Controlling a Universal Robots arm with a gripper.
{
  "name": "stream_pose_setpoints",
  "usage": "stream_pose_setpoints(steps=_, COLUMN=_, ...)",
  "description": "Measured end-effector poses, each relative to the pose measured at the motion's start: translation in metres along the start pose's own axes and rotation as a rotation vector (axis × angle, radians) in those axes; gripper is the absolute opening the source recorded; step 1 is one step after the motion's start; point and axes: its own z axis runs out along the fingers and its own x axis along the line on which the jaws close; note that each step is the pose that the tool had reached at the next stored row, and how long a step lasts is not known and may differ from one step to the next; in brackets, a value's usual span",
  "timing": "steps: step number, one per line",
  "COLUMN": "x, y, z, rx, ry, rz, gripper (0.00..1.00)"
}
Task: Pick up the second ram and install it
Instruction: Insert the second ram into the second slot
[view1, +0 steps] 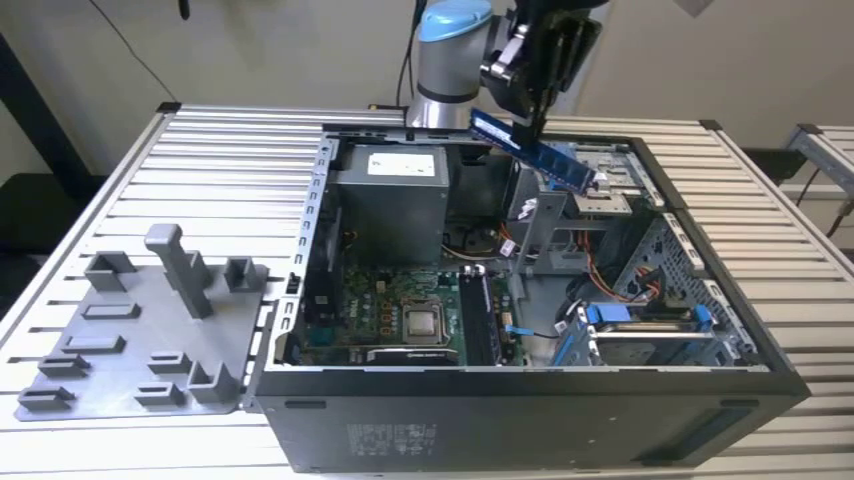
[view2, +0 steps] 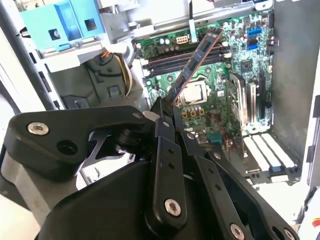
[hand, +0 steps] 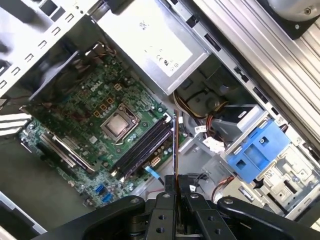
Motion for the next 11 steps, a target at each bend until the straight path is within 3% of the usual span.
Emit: stream_pose_setpoints(steps=11, x=0.0000, y=0.0000, z=0.0003, rx=0.0088, ry=0.0017, rz=0.135, gripper=0.13)
